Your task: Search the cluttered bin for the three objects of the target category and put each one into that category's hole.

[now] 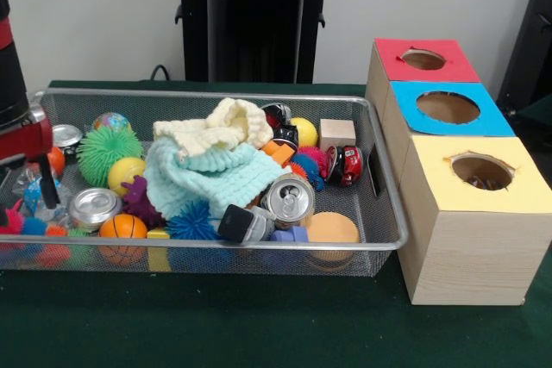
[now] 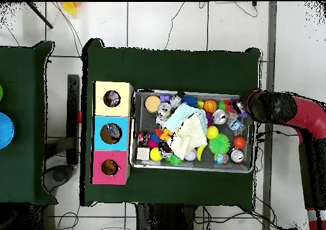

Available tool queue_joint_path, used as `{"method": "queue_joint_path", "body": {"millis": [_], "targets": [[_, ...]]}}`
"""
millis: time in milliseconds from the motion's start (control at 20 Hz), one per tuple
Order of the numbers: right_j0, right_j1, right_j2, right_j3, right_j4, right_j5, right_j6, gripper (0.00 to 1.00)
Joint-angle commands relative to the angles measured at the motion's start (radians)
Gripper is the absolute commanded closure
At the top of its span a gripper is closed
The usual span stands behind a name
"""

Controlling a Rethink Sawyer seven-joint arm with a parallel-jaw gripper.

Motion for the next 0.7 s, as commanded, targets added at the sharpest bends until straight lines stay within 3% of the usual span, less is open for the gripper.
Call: {"method": "queue_joint_path", "body": {"millis": [50,300,700], "targets": [[-0.026,0.009,-0.015,-0.010,-0.025,0.092,-0.336,0.00],[-0.051,-0.011,-0.034,0.084,-0.032,0.039,-0.264,0.00],[-0.088,-0.050,-0.053,0.163,-0.037,0.021,-0.208,0.00]]}}
